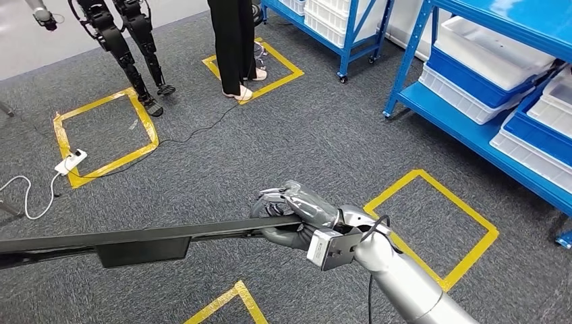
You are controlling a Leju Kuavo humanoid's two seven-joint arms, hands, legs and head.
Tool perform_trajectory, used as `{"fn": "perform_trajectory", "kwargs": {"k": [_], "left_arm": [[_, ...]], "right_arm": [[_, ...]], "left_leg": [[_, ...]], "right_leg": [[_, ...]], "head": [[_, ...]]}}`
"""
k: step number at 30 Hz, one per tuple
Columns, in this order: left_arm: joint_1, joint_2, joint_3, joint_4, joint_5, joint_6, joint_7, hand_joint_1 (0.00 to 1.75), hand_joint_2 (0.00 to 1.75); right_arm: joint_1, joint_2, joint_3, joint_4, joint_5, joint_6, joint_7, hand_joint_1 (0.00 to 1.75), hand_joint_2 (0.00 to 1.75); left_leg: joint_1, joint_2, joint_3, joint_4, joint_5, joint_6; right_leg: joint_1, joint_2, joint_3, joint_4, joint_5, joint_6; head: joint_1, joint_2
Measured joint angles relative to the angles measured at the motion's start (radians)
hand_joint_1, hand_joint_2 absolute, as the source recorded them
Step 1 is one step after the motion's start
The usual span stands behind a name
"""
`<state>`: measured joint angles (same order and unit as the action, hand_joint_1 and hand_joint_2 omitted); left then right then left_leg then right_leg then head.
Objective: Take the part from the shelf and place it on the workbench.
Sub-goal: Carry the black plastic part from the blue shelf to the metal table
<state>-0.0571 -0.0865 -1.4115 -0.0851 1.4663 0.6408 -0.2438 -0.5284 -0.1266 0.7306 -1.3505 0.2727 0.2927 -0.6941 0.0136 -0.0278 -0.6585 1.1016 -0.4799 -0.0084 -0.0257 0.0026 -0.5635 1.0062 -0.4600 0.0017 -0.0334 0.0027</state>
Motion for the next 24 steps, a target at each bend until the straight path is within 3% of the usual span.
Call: {"fn": "perform_trajectory", "kwargs": {"k": [2,3,4,5,7,9,13,15,17,18,19,20,22,24], "left_arm": [[-0.002,0.0,0.0,0.0,0.004,-0.002,0.001,0.0,1.75],[-0.001,-0.001,0.0,-0.001,0.006,-0.005,0.001,0.0,1.75],[-0.001,-0.001,0.0,-0.001,0.008,-0.009,0.002,0.0,1.75],[-0.001,0.0,0.0,-0.001,0.01,-0.014,0.002,0.0,1.75],[-0.002,0.0,0.0,-0.001,0.01,-0.022,0.002,0.0,1.75],[-0.004,0.0,0.0,-0.002,0.01,-0.028,0.001,0.0,1.75],[-0.004,0.0,0.0,-0.002,0.009,-0.033,0.0,0.0,1.75],[-0.004,0.0,0.0,-0.002,0.011,-0.034,0.001,0.0,1.75],[-0.004,0.0,0.0,-0.002,0.016,-0.036,0.002,0.0,1.75],[-0.004,0.0,0.0,-0.002,0.022,-0.038,0.003,0.0,1.75],[-0.003,0.0,0.0,-0.002,0.027,-0.038,0.003,0.0,1.75],[-0.002,-0.001,0.001,-0.002,0.032,-0.036,0.004,0.0,1.75],[-0.001,-0.001,0.001,-0.002,0.039,-0.026,0.004,0.0,1.75],[-0.001,-0.002,0.001,-0.002,0.041,-0.014,0.004,0.0,1.75]], "right_arm": [[0.002,0.002,0.001,0.001,0.001,0.001,-0.001,1.75,1.75],[0.003,0.003,0.003,0.002,0.003,0.001,-0.001,1.75,1.75],[0.004,0.004,0.005,0.003,0.005,0.002,-0.001,1.75,1.75],[0.005,0.005,0.007,0.003,0.006,0.002,-0.001,1.75,1.75],[0.005,0.011,0.008,0.004,0.008,0.003,-0.001,1.75,1.75],[0.003,0.015,0.008,0.004,0.008,0.003,-0.001,1.75,1.75],[0.001,0.023,0.009,0.004,0.009,0.005,-0.001,1.75,1.75],[0.0,0.023,0.009,0.003,0.009,0.008,-0.002,1.75,1.75],[0.004,0.02,0.01,0.004,0.011,0.01,-0.002,1.75,1.75],[0.007,0.019,0.012,0.004,0.012,0.011,-0.002,1.75,1.75],[0.01,0.018,0.014,0.005,0.015,0.011,-0.002,1.75,1.75],[0.012,0.018,0.016,0.005,0.017,0.012,-0.002,1.75,1.75],[0.011,0.021,0.02,0.006,0.021,0.012,-0.002,1.75,1.75],[0.006,0.028,0.024,0.006,0.023,0.014,-0.002,1.75,1.75]], "left_leg": [[0.002,0.017,-0.067,0.135,-0.061,-0.006],[0.003,0.019,-0.09,0.179,-0.073,-0.008],[0.004,0.021,-0.095,0.186,-0.065,-0.008],[0.004,0.024,-0.078,0.152,-0.04,-0.006],[0.002,0.048,-0.003,0.012,0.02,0.002],[-0.004,0.067,0.047,-0.081,0.045,0.011],[-0.006,0.045,0.057,-0.106,0.054,0.033],[-0.002,0.033,0.066,-0.118,0.063,0.045],[-0.003,0.018,0.065,-0.118,0.064,0.049],[-0.003,0.008,0.065,-0.118,0.064,0.049],[-0.003,-0.001,0.065,-0.117,0.064,0.048],[-0.003,-0.01,0.065,-0.117,0.064,0.048],[-0.003,-0.028,0.066,-0.113,0.062,0.044],[-0.006,-0.042,0.062,-0.106,0.058,0.033]], "right_leg": [[0.005,-0.015,0.0,0.0,-0.002,-0.008],[0.007,-0.023,0.0,0.0,-0.003,-0.009],[0.008,-0.031,0.001,0.001,-0.004,-0.009],[0.009,-0.038,0.001,0.001,-0.004,-0.01],[0.012,-0.048,0.004,0.001,-0.006,-0.009],[0.019,-0.057,0.006,0.001,-0.009,-0.003],[0.024,-0.065,0.005,0.007,-0.021,0.015],[0.023,-0.038,-0.026,0.079,-0.058,0.012],[0.019,-0.015,-0.092,0.215,-0.114,0.005],[0.018,-0.011,-0.122,0.272,-0.133,0.007],[0.017,-0.009,-0.134,0.291,-0.134,0.013],[0.016,-0.008,-0.126,0.267,-0.118,0.022],[0.009,0.003,-0.063,0.127,-0.056,0.04],[0.006,0.015,-0.011,0.021,-0.014,0.041]], "head": [[-0.003,0.0],[-0.003,0.0],[-0.003,0.0],[-0.003,0.0],[-0.003,0.0],[-0.002,0.0],[0.001,0.0],[0.004,0.0],[0.007,0.0],[0.008,0.0],[0.008,0.0],[0.008,0.0],[0.009,0.0],[0.009,0.0]]}}
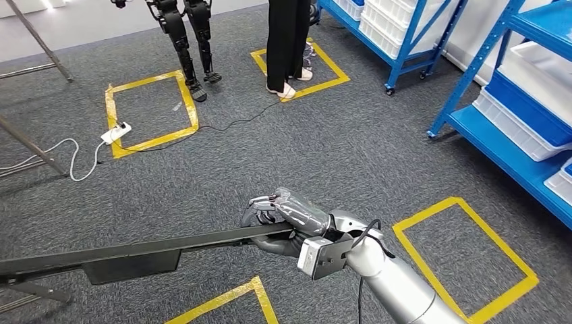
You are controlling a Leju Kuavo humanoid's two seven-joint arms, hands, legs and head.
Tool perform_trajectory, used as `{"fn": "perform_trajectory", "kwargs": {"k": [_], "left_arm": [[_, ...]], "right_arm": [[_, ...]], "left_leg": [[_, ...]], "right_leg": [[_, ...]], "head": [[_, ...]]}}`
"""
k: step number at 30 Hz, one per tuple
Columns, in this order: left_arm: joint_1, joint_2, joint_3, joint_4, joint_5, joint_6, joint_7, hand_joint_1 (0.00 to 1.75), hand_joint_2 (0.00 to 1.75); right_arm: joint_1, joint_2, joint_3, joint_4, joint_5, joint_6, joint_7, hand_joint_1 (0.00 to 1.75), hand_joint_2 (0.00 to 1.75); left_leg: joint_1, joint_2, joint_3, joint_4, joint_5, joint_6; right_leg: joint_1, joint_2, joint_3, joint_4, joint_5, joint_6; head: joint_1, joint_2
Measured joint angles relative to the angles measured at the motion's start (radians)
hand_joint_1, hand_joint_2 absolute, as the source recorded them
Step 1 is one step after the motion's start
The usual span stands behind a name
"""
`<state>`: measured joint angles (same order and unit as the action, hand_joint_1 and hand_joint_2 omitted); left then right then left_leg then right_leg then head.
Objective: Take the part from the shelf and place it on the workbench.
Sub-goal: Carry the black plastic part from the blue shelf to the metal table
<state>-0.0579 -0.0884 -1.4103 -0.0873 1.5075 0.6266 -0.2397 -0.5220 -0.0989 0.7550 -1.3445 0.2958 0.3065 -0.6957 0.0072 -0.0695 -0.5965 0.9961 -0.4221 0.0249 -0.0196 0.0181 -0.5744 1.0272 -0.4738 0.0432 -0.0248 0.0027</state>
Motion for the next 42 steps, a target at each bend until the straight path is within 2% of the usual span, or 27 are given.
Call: {"fn": "perform_trajectory", "kwargs": {"k": [3,5,6,8,9,10,11,12,14,15,17,19,20,22,24,25,26,27,29,31,33,35,36,37,39,40,42], "left_arm": [[0.003,-0.003,0.0,0.0,0.002,0.009,0.002,0.0,1.75],[0.005,-0.006,0.0,0.0,0.002,0.011,0.004,0.0,1.75],[0.005,-0.007,0.0,-0.001,0.002,0.011,0.004,0.0,1.75],[0.004,-0.009,0.0,-0.002,0.002,0.011,0.004,0.0,1.75],[0.004,-0.009,0.0,-0.003,0.003,0.011,0.003,0.0,1.75],[0.005,-0.01,0.0,-0.004,0.004,0.009,0.0,0.0,1.75],[0.006,-0.01,0.001,-0.004,0.006,0.007,-0.004,0.0,1.75],[0.006,-0.01,0.002,-0.004,0.009,0.005,-0.011,0.0,1.75],[0.006,-0.011,0.005,-0.005,0.015,0.002,-0.024,0.0,1.75],[0.005,-0.011,0.007,-0.005,0.017,0.002,-0.03,0.0,1.75],[0.005,-0.013,0.009,-0.005,0.021,-0.002,-0.038,0.0,1.75],[0.007,-0.016,0.011,-0.005,0.023,-0.006,-0.042,0.0,1.75],[0.007,-0.018,0.013,-0.005,0.024,-0.006,-0.044,0.0,1.75],[0.007,-0.023,0.015,-0.005,0.023,-0.005,-0.053,0.0,1.75],[0.006,-0.026,0.015,-0.005,0.021,-0.004,-0.069,0.0,1.75],[0.007,-0.027,0.015,-0.005,0.02,-0.005,-0.078,0.0,1.75],[0.007,-0.028,0.015,-0.005,0.02,-0.006,-0.086,0.0,1.75],[0.007,-0.029,0.015,-0.005,0.02,-0.009,-0.093,0.0,1.75],[0.007,-0.031,0.016,-0.005,0.021,-0.016,-0.11,0.0,1.75],[0.007,-0.031,0.02,-0.005,0.025,-0.025,-0.126,0.0,1.75],[0.008,-0.031,0.027,-0.005,0.03,-0.033,-0.138,0.0,1.75],[0.009,-0.03,0.032,-0.005,0.037,-0.04,-0.149,0.0,1.75],[0.009,-0.029,0.033,-0.005,0.039,-0.044,-0.155,0.0,1.75],[0.008,-0.027,0.034,-0.005,0.04,-0.047,-0.16,0.0,1.75],[0.008,-0.026,0.035,-0.005,0.04,-0.056,-0.169,0.0,1.75],[0.008,-0.027,0.035,-0.005,0.04,-0.061,-0.172,0.0,1.75],[0.008,-0.028,0.036,-0.005,0.04,-0.069,-0.175,0.0,1.75]], "right_arm": [[-0.011,0.016,0.008,0.001,0.001,0.011,0.0,1.75,1.75],[-0.025,0.029,0.012,0.001,0.0,0.018,0.0,1.75,1.75],[-0.032,0.035,0.014,0.002,-0.001,0.021,0.001,1.75,1.75],[-0.04,0.041,0.017,0.003,-0.004,0.025,0.001,1.75,1.75],[-0.042,0.042,0.018,0.005,-0.005,0.028,0.001,1.75,1.75],[-0.043,0.043,0.02,0.007,-0.006,0.031,0.001,1.75,1.75],[-0.046,0.043,0.023,0.009,-0.008,0.033,0.001,1.75,1.75],[-0.05,0.045,0.025,0.011,-0.011,0.036,0.001,1.75,1.75],[-0.062,0.05,0.03,0.013,-0.019,0.039,0.001,1.75,1.75],[-0.069,0.054,0.032,0.014,-0.023,0.041,0.001,1.75,1.75],[-0.079,0.059,0.034,0.017,-0.03,0.044,0.0,1.75,1.75],[-0.086,0.065,0.037,0.021,-0.034,0.047,0.0,1.75,1.75],[-0.09,0.067,0.039,0.022,-0.035,0.048,0.0,1.75,1.75],[-0.096,0.068,0.041,0.025,-0.035,0.048,0.002,1.75,1.75],[-0.096,0.066,0.043,0.028,-0.033,0.046,0.006,1.75,1.75],[-0.094,0.066,0.044,0.03,-0.032,0.044,0.011,1.75,1.75],[-0.093,0.066,0.046,0.031,-0.03,0.04,0.015,1.75,1.75],[-0.092,0.066,0.048,0.031,-0.028,0.036,0.019,1.75,1.75],[-0.091,0.066,0.051,0.03,-0.024,0.026,0.024,1.75,1.75],[-0.087,0.067,0.053,0.027,-0.017,0.018,0.028,1.75,1.75],[-0.083,0.069,0.056,0.024,-0.011,0.012,0.031,1.75,1.75],[-0.08,0.073,0.058,0.023,-0.006,0.007,0.032,1.75,1.75],[-0.08,0.076,0.058,0.023,-0.003,0.005,0.032,1.75,1.75],[-0.08,0.08,0.058,0.022,-0.001,0.003,0.032,1.75,1.75],[-0.079,0.084,0.056,0.021,0.003,-0.001,0.031,1.75,1.75],[-0.079,0.083,0.055,0.021,0.004,-0.004,0.03,1.75,1.75],[-0.079,0.079,0.051,0.024,0.006,-0.009,0.026,1.75,1.75]], "left_leg": [[0.002,-0.006,-0.007,0.003,0.0,-0.018],[0.005,0.015,-0.02,0.028,-0.017,-0.028],[0.006,0.031,-0.039,0.069,-0.042,-0.033],[0.007,0.056,-0.103,0.2,-0.108,-0.041],[0.008,0.06,-0.135,0.262,-0.131,-0.043],[0.008,0.061,-0.154,0.296,-0.137,-0.043],[0.008,0.063,-0.153,0.292,-0.124,-0.042],[0.007,0.066,-0.131,0.246,-0.095,-0.038],[0.002,0.094,-0.053,0.103,-0.034,-0.024],[-0.002,0.106,-0.025,0.049,-0.017,-0.017],[-0.01,0.112,-0.01,0.015,-0.014,-0.008],[-0.009,0.097,-0.007,0.006,-0.008,0.002],[-0.007,0.091,-0.003,0.0,-0.003,0.008],[-0.002,0.077,0.002,-0.009,0.005,0.017],[-0.002,0.062,0.001,-0.009,0.007,0.02],[-0.002,0.054,0.001,-0.009,0.007,0.02],[-0.002,0.048,0.002,-0.008,0.006,0.019],[-0.001,0.041,0.003,-0.007,0.005,0.018],[-0.001,0.032,0.003,-0.001,0.001,0.011],[-0.004,0.028,-0.001,0.008,-0.007,0.002],[-0.005,0.028,-0.005,0.013,-0.01,0.009],[-0.005,0.03,-0.005,0.015,-0.011,0.017],[-0.006,0.031,-0.002,0.013,-0.01,0.016],[-0.009,0.032,0.008,-0.003,-0.005,0.02],[-0.007,0.035,0.047,-0.071,0.024,0.034],[-0.003,0.036,0.068,-0.106,0.04,0.043],[0.006,0.035,0.083,-0.134,0.056,0.047]], "right_leg": [[0.004,-0.003,0.006,-0.015,0.012,-0.022],[0.002,-0.01,0.006,-0.018,0.016,-0.036],[0.0,-0.015,0.007,-0.02,0.017,-0.043],[0.004,-0.028,0.007,-0.02,0.015,-0.052],[0.007,-0.036,0.007,-0.02,0.014,-0.053],[0.009,-0.044,0.008,-0.02,0.014,-0.054],[0.011,-0.051,0.008,-0.02,0.013,-0.055],[0.013,-0.058,0.009,-0.02,0.013,-0.055],[0.019,-0.068,0.01,-0.019,0.011,-0.054],[0.022,-0.071,0.011,-0.019,0.01,-0.052],[0.027,-0.081,0.012,-0.02,0.007,-0.046],[0.027,-0.086,0.012,-0.019,0.003,-0.039],[0.027,-0.078,0.006,-0.004,-0.007,-0.037],[0.023,-0.047,-0.034,0.084,-0.05,-0.039],[0.019,-0.028,-0.097,0.217,-0.102,-0.041],[0.016,-0.025,-0.12,0.26,-0.114,-0.036],[0.014,-0.024,-0.125,0.264,-0.108,-0.028],[0.01,-0.023,-0.11,0.227,-0.086,-0.016],[0.002,-0.021,-0.047,0.084,-0.025,0.002],[-0.003,-0.019,-0.007,-0.005,0.009,-0.001],[-0.002,-0.018,-0.002,-0.015,0.015,-0.012],[-0.009,-0.017,-0.002,-0.017,0.018,-0.01],[-0.013,-0.017,0.001,-0.022,0.02,-0.007],[-0.015,-0.016,0.007,-0.034,0.024,-0.003],[-0.009,-0.017,0.012,-0.039,0.024,-0.004],[-0.005,-0.017,0.003,-0.018,0.013,-0.007],[-0.007,-0.016,-0.046,0.081,-0.032,-0.01]], "head": [[-0.002,0.0],[-0.004,0.0],[-0.006,0.0],[-0.01,0.0],[-0.01,0.0],[-0.01,0.0],[-0.01,0.0],[-0.01,0.0],[-0.01,0.0],[-0.009,0.0],[-0.008,0.0],[-0.008,0.0],[-0.008,0.0],[-0.005,0.0],[-0.003,0.0],[-0.003,0.0],[-0.002,0.0],[-0.002,0.0],[-0.002,0.0],[-0.002,0.0],[-0.002,0.0],[-0.003,0.0],[-0.004,0.0],[-0.006,0.0],[-0.01,0.0],[-0.01,0.0],[-0.007,0.0]]}}
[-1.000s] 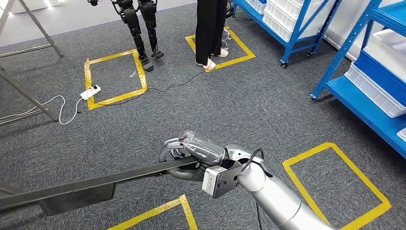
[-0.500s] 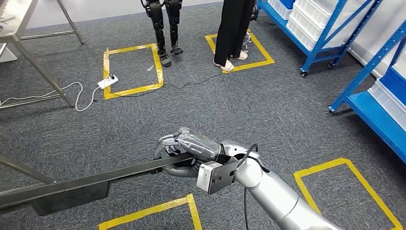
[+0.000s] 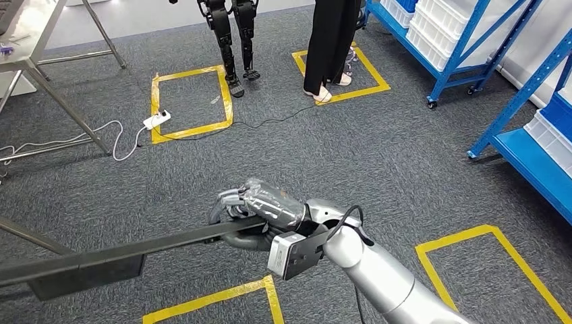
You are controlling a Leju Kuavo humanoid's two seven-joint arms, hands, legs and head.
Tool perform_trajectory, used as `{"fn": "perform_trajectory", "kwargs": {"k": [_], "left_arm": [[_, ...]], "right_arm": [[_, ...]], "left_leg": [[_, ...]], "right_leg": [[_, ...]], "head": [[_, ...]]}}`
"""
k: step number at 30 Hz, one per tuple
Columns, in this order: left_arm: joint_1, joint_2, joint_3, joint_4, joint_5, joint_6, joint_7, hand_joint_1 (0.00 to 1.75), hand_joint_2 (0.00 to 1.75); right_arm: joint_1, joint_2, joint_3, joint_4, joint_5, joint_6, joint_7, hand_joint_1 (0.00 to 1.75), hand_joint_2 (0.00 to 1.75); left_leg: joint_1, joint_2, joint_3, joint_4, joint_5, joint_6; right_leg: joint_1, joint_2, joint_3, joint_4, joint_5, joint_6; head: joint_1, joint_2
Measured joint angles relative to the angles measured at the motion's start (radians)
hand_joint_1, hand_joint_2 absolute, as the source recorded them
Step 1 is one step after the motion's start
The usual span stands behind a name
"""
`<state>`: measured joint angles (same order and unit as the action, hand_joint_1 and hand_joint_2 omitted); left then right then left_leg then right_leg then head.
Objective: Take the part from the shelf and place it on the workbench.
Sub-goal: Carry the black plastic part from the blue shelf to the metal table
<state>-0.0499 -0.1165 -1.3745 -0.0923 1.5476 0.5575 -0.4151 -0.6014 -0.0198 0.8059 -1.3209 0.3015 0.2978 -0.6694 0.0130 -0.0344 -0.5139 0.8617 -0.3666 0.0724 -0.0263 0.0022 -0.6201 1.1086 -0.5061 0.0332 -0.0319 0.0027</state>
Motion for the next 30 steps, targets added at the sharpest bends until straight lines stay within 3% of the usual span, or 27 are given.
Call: {"fn": "perform_trajectory", "kwargs": {"k": [2,3,6,7,8,10,12,13,15,16,18,19,21,23,25,27,28,30], "left_arm": [[0.001,-0.001,0.003,0.0,0.0,-0.007,0.002,0.0,1.75],[0.001,-0.001,0.005,0.0,0.0,-0.01,0.005,0.0,1.75],[0.002,0.005,0.007,0.001,-0.004,-0.016,0.014,0.0,1.75],[0.002,0.009,0.007,0.002,-0.006,-0.017,0.016,0.0,1.75],[0.002,0.012,0.008,0.003,-0.009,-0.016,0.019,0.0,1.75],[0.003,0.014,0.008,0.003,-0.013,-0.012,0.024,0.0,1.75],[0.004,0.013,0.008,0.003,-0.018,-0.01,0.029,0.0,1.75],[0.003,0.012,0.008,0.003,-0.019,-0.011,0.031,0.0,1.75],[0.002,0.012,0.008,0.003,-0.021,-0.013,0.032,0.0,1.75],[0.002,0.013,0.008,0.003,-0.022,-0.015,0.032,0.0,1.75],[0.002,0.012,0.008,0.003,-0.023,-0.02,0.03,0.0,1.75],[0.003,0.012,0.008,0.003,-0.024,-0.022,0.028,0.0,1.75],[0.002,0.013,0.007,0.003,-0.029,-0.027,0.023,0.0,1.75],[0.001,0.015,0.007,0.003,-0.035,-0.033,0.018,0.0,1.75],[0.001,0.017,0.006,0.004,-0.04,-0.044,0.011,0.0,1.75],[0.003,0.018,0.005,0.004,-0.041,-0.058,0.001,0.0,1.75],[0.002,0.019,0.005,0.004,-0.042,-0.066,-0.004,0.0,1.75],[0.0,0.02,0.005,0.004,-0.042,-0.079,-0.014,0.0,1.75]], "right_arm": [[0.003,-0.006,-0.004,0.006,0.006,-0.002,-0.002,1.75,1.75],[0.004,-0.009,-0.005,0.01,0.009,-0.003,-0.003,1.75,1.75],[0.002,-0.014,-0.009,0.024,0.015,-0.002,-0.006,1.75,1.75],[0.001,-0.015,-0.011,0.029,0.015,-0.002,-0.008,1.75,1.75],[0.0,-0.016,-0.013,0.034,0.015,-0.002,-0.009,1.75,1.75],[-0.001,-0.017,-0.018,0.042,0.015,-0.002,-0.009,1.75,1.75],[-0.003,-0.016,-0.021,0.045,0.016,-0.003,-0.01,1.75,1.75],[-0.004,-0.015,-0.023,0.046,0.016,-0.003,-0.01,1.75,1.75],[0.002,-0.017,-0.03,0.045,0.016,-0.004,-0.008,1.75,1.75],[0.007,-0.02,-0.033,0.045,0.016,-0.004,-0.006,1.75,1.75],[0.019,-0.026,-0.037,0.043,0.017,-0.004,-0.003,1.75,1.75],[0.024,-0.028,-0.038,0.039,0.017,-0.004,-0.001,1.75,1.75],[0.033,-0.033,-0.041,0.026,0.019,-0.004,0.003,1.75,1.75],[0.042,-0.038,-0.046,0.008,0.021,-0.006,0.008,1.75,1.75],[0.055,-0.046,-0.052,-0.011,0.023,-0.01,0.013,1.75,1.75],[0.067,-0.055,-0.059,-0.031,0.025,-0.013,0.017,1.75,1.75],[0.073,-0.063,-0.063,-0.039,0.026,-0.014,0.019,1.75,1.75],[0.086,-0.08,-0.072,-0.05,0.027,-0.018,0.02,1.75,1.75]], "left_leg": [[0.008,-0.006,-0.006,0.005,-0.002,-0.012],[0.013,-0.011,-0.012,0.013,-0.005,-0.023],[0.037,-0.028,-0.05,0.077,-0.034,-0.073],[0.043,-0.033,-0.067,0.108,-0.047,-0.089],[0.045,-0.037,-0.081,0.131,-0.057,-0.101],[0.051,-0.043,-0.096,0.15,-0.064,-0.11],[0.055,-0.025,-0.106,0.166,-0.073,-0.107],[0.053,-0.007,-0.121,0.198,-0.09,-0.103],[0.043,0.023,-0.181,0.32,-0.151,-0.092],[0.038,0.027,-0.217,0.391,-0.181,-0.085],[0.024,0.028,-0.254,0.46,-0.196,-0.066],[0.016,0.029,-0.243,0.438,-0.177,-0.054],[-0.005,0.048,-0.175,0.313,-0.123,-0.027],[-0.022,0.073,-0.123,0.219,-0.099,-0.011],[-0.031,0.073,-0.116,0.198,-0.099,-0.008],[-0.026,0.059,-0.103,0.175,-0.085,-0.009],[-0.023,0.052,-0.095,0.163,-0.077,-0.008],[-0.021,0.036,-0.085,0.151,-0.069,-0.008]], "right_leg": [[-0.012,0.0,-0.046,0.086,-0.027,0.013],[-0.02,0.0,-0.048,0.085,-0.021,0.026],[-0.046,0.012,0.02,-0.045,0.032,0.078],[-0.049,0.021,0.032,-0.066,0.037,0.079],[-0.046,0.03,0.03,-0.062,0.032,0.071],[-0.038,0.031,0.018,-0.04,0.024,0.039],[-0.031,0.019,0.015,-0.037,0.024,0.021],[-0.027,0.013,0.015,-0.037,0.025,0.016],[-0.017,-0.001,0.015,-0.038,0.025,0.009],[-0.01,-0.01,0.015,-0.038,0.023,0.007],[0.003,-0.027,0.015,-0.038,0.021,0.001],[0.008,-0.034,0.015,-0.038,0.021,-0.002],[0.014,-0.045,0.016,-0.039,0.02,-0.005],[0.017,-0.054,0.019,-0.042,0.02,-0.004],[0.018,-0.066,0.024,-0.05,0.021,-0.002],[0.02,-0.063,0.026,-0.051,0.018,0.003],[0.021,-0.051,0.02,-0.033,0.008,0.003],[0.02,-0.021,-0.023,0.062,-0.035,-0.001]], "head": [[0.002,0.0],[0.002,0.0],[0.008,0.0],[0.012,0.0],[0.013,0.0],[0.009,0.0],[0.002,0.0],[0.001,0.0],[-0.001,0.0],[-0.001,0.0],[-0.001,0.0],[0.0,0.0],[0.0,0.0],[-0.001,0.0],[-0.002,0.0],[-0.002,0.0],[-0.002,0.0],[0.001,0.0]]}}
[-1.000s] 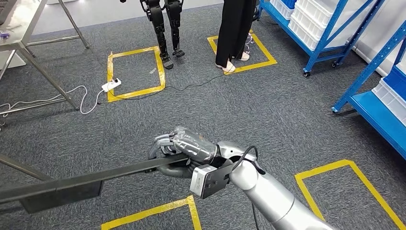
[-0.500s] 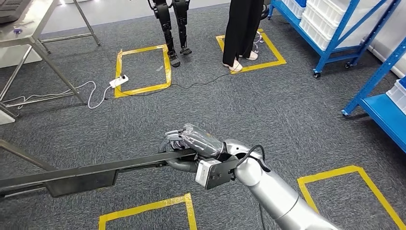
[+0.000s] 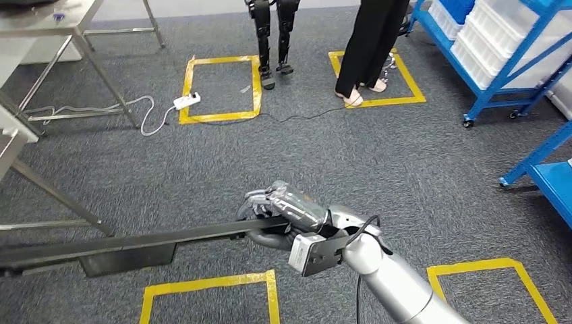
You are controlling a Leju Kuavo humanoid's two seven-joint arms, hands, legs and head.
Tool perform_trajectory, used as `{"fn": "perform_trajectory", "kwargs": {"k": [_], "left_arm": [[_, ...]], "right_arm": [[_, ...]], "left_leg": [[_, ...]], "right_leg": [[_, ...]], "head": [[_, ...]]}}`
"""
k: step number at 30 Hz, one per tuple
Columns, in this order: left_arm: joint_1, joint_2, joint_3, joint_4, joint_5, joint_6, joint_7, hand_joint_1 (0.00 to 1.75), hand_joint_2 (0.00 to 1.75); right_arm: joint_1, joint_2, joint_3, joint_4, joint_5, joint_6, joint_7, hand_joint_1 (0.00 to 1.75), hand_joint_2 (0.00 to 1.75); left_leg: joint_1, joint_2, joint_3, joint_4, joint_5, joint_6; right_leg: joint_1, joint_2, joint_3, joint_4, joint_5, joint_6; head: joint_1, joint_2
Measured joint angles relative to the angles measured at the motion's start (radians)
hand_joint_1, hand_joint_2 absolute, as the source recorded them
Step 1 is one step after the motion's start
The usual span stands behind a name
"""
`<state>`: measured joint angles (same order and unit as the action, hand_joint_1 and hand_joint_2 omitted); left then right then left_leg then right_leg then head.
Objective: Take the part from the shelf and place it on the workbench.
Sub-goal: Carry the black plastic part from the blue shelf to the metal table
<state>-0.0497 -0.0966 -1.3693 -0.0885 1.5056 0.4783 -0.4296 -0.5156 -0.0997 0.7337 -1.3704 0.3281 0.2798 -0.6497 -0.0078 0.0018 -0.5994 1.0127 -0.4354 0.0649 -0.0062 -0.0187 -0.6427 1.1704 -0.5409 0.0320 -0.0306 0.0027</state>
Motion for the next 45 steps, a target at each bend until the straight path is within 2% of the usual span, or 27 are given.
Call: {"fn": "perform_trajectory", "kwargs": {"k": [2,3,4,6,8,11,13,14,16,17,18,19,20,22,24,27,28,30,32,33,34,35,37,39,42,44,45], "left_arm": [[-0.001,0.001,-0.001,0.0,-0.001,-0.007,-0.006,0.0,1.75],[-0.001,0.002,-0.001,0.0,-0.003,-0.009,-0.006,0.0,1.75],[-0.001,0.002,-0.002,0.0,-0.005,-0.009,-0.005,0.0,1.75],[-0.001,0.003,-0.006,0.0,-0.009,-0.012,-0.001,0.0,1.75],[-0.002,0.004,-0.01,0.0,-0.01,-0.015,0.004,0.0,1.75],[0.0,0.006,-0.012,0.001,-0.013,-0.018,0.012,0.0,1.75],[0.0,0.009,-0.013,0.004,-0.015,-0.021,0.015,0.0,1.75],[-0.001,0.012,-0.014,0.005,-0.016,-0.023,0.015,0.0,1.75],[-0.003,0.015,-0.016,0.006,-0.018,-0.026,0.015,0.0,1.75],[-0.003,0.017,-0.016,0.006,-0.018,-0.027,0.015,0.0,1.75],[-0.002,0.018,-0.017,0.006,-0.017,-0.028,0.015,0.0,1.75],[-0.002,0.02,-0.017,0.006,-0.017,-0.029,0.016,0.0,1.75],[-0.001,0.021,-0.017,0.006,-0.016,-0.029,0.016,0.0,1.75],[-0.002,0.022,-0.017,0.007,-0.013,-0.029,0.019,0.0,1.75],[-0.004,0.021,-0.017,0.007,-0.01,-0.027,0.022,0.0,1.75],[-0.003,0.019,-0.017,0.009,-0.008,-0.024,0.023,0.0,1.75],[-0.002,0.018,-0.017,0.01,-0.008,-0.023,0.023,0.0,1.75],[-0.003,0.017,-0.017,0.012,-0.008,-0.023,0.024,0.0,1.75],[-0.004,0.016,-0.017,0.013,-0.007,-0.024,0.026,0.0,1.75],[-0.004,0.016,-0.017,0.013,-0.007,-0.025,0.028,0.0,1.75],[-0.004,0.015,-0.017,0.013,-0.007,-0.026,0.03,0.0,1.75],[-0.003,0.015,-0.017,0.013,-0.007,-0.027,0.031,0.0,1.75],[-0.004,0.015,-0.017,0.013,-0.007,-0.028,0.033,0.0,1.75],[-0.004,0.014,-0.017,0.013,-0.007,-0.03,0.033,0.0,1.75],[-0.002,0.014,-0.017,0.014,-0.007,-0.031,0.034,0.0,1.75],[-0.002,0.014,-0.017,0.014,-0.008,-0.032,0.034,0.0,1.75],[-0.003,0.014,-0.017,0.014,-0.008,-0.032,0.034,0.0,1.75]], "right_arm": [[0.02,-0.016,-0.009,-0.005,0.001,-0.005,-0.002,1.75,1.75],[0.029,-0.023,-0.013,-0.005,0.003,-0.007,-0.004,1.75,1.75],[0.036,-0.028,-0.016,-0.006,0.004,-0.008,-0.007,1.75,1.75],[0.042,-0.033,-0.02,-0.009,0.005,-0.01,-0.012,1.75,1.75],[0.043,-0.037,-0.023,-0.013,0.005,-0.011,-0.015,1.75,1.75],[0.044,-0.041,-0.027,-0.019,0.006,-0.014,-0.016,1.75,1.75],[0.045,-0.041,-0.03,-0.026,0.006,-0.015,-0.016,1.75,1.75],[0.046,-0.041,-0.031,-0.029,0.006,-0.016,-0.016,1.75,1.75],[0.051,-0.041,-0.034,-0.036,0.006,-0.018,-0.015,1.75,1.75],[0.055,-0.041,-0.035,-0.038,0.006,-0.018,-0.015,1.75,1.75],[0.059,-0.042,-0.036,-0.039,0.006,-0.019,-0.014,1.75,1.75],[0.063,-0.042,-0.037,-0.04,0.007,-0.019,-0.014,1.75,1.75],[0.067,-0.042,-0.037,-0.042,0.007,-0.019,-0.013,1.75,1.75],[0.071,-0.043,-0.038,-0.05,0.007,-0.019,-0.013,1.75,1.75],[0.072,-0.045,-0.04,-0.059,0.007,-0.019,-0.013,1.75,1.75],[0.074,-0.046,-0.042,-0.067,0.007,-0.019,-0.013,1.75,1.75],[0.075,-0.046,-0.043,-0.069,0.007,-0.019,-0.013,1.75,1.75],[0.077,-0.05,-0.045,-0.073,0.006,-0.019,-0.014,1.75,1.75],[0.083,-0.055,-0.047,-0.073,0.006,-0.019,-0.014,1.75,1.75],[0.088,-0.058,-0.047,-0.073,0.006,-0.019,-0.014,1.75,1.75],[0.091,-0.06,-0.047,-0.073,0.007,-0.019,-0.013,1.75,1.75],[0.094,-0.062,-0.047,-0.073,0.007,-0.019,-0.013,1.75,1.75],[0.095,-0.064,-0.049,-0.075,0.007,-0.019,-0.013,1.75,1.75],[0.095,-0.065,-0.05,-0.077,0.006,-0.019,-0.013,1.75,1.75],[0.096,-0.066,-0.052,-0.079,0.007,-0.019,-0.013,1.75,1.75],[0.095,-0.065,-0.054,-0.083,0.007,-0.019,-0.013,1.75,1.75],[0.096,-0.064,-0.054,-0.085,0.006,-0.019,-0.013,1.75,1.75]], "left_leg": [[-0.002,-0.019,0.0,0.0,0.0,0.002],[-0.003,-0.03,0.0,0.0,-0.001,0.002],[-0.004,-0.04,0.001,0.0,-0.001,0.002],[-0.006,-0.058,0.005,0.001,-0.004,0.0],[-0.009,-0.071,0.005,0.003,-0.008,-0.006],[-0.006,-0.083,0.0,0.004,-0.01,-0.02],[-0.005,-0.07,-0.007,0.027,-0.028,-0.032],[-0.003,-0.056,-0.024,0.064,-0.05,-0.04],[0.008,-0.026,-0.085,0.182,-0.108,-0.055],[0.015,-0.019,-0.118,0.238,-0.128,-0.062],[0.022,-0.016,-0.139,0.268,-0.131,-0.068],[0.029,-0.012,-0.142,0.261,-0.115,-0.074],[0.035,-0.006,-0.123,0.217,-0.084,-0.079],[0.042,0.021,-0.051,0.08,-0.018,-0.085],[0.037,0.035,-0.01,0.006,0.004,-0.078],[0.023,0.017,-0.005,-0.006,0.004,-0.049],[0.02,0.01,-0.001,-0.012,0.007,-0.038],[0.019,-0.002,0.009,-0.021,0.012,-0.021],[0.015,-0.018,0.01,-0.021,0.012,-0.012],[0.013,-0.028,0.01,-0.021,0.011,-0.011],[0.011,-0.038,0.011,-0.02,0.01,-0.01],[0.009,-0.048,0.012,-0.02,0.01,-0.01],[0.007,-0.066,0.014,-0.017,0.007,-0.014],[0.003,-0.08,0.011,-0.01,0.001,-0.021],[0.006,-0.089,0.005,-0.004,-0.005,-0.034],[0.008,-0.062,-0.011,0.033,-0.03,-0.045],[0.01,-0.043,-0.033,0.08,-0.057,-0.05]], "right_leg": [[-0.001,0.011,-0.062,0.116,-0.04,0.0],[-0.001,0.013,-0.078,0.138,-0.041,0.005],[-0.001,0.014,-0.074,0.118,-0.025,0.013],[-0.001,0.026,-0.018,-0.014,0.036,0.025],[0.0,0.045,0.035,-0.127,0.082,0.019],[0.0,0.042,0.05,-0.155,0.093,-0.003],[-0.006,0.031,0.061,-0.166,0.097,-0.017],[-0.01,0.024,0.067,-0.172,0.098,-0.024],[-0.01,0.01,0.073,-0.175,0.095,-0.033],[-0.009,0.003,0.074,-0.175,0.094,-0.034],[-0.009,-0.004,0.074,-0.175,0.093,-0.034],[-0.01,-0.011,0.074,-0.175,0.091,-0.032],[-0.011,-0.017,0.076,-0.175,0.089,-0.029],[-0.009,-0.027,0.082,-0.175,0.083,-0.02],[-0.005,-0.034,0.087,-0.175,0.078,-0.006],[-0.006,-0.045,0.091,-0.175,0.071,0.017],[-0.008,-0.04,0.087,-0.161,0.062,0.02],[-0.01,-0.014,0.045,-0.069,0.016,0.012],[-0.009,0.008,-0.029,0.074,-0.039,0.002],[-0.008,0.013,-0.058,0.122,-0.051,0.003],[-0.007,0.015,-0.069,0.131,-0.046,0.008],[-0.006,0.017,-0.058,0.097,-0.024,0.015],[-0.006,0.035,0.003,-0.048,0.042,0.026],[-0.006,0.054,0.05,-0.149,0.085,0.02],[-0.007,0.046,0.06,-0.166,0.096,-0.002],[-0.011,0.034,0.066,-0.171,0.098,-0.017],[-0.012,0.028,0.069,-0.174,0.098,-0.023]], "head": [[0.002,0.0],[0.001,0.0],[0.001,0.0],[0.001,0.0],[0.001,0.0],[0.0,0.0],[-0.002,0.0],[-0.004,0.0],[-0.007,0.0],[-0.007,0.0],[-0.007,0.0],[-0.007,0.0],[-0.007,0.0],[-0.008,0.0],[-0.004,0.0],[-0.001,0.0],[-0.001,0.0],[0.001,0.0],[0.004,0.0],[0.004,0.0],[0.004,0.0],[0.004,0.0],[0.005,0.0],[0.004,0.0],[0.003,0.0],[0.0,0.0],[-0.001,0.0]]}}
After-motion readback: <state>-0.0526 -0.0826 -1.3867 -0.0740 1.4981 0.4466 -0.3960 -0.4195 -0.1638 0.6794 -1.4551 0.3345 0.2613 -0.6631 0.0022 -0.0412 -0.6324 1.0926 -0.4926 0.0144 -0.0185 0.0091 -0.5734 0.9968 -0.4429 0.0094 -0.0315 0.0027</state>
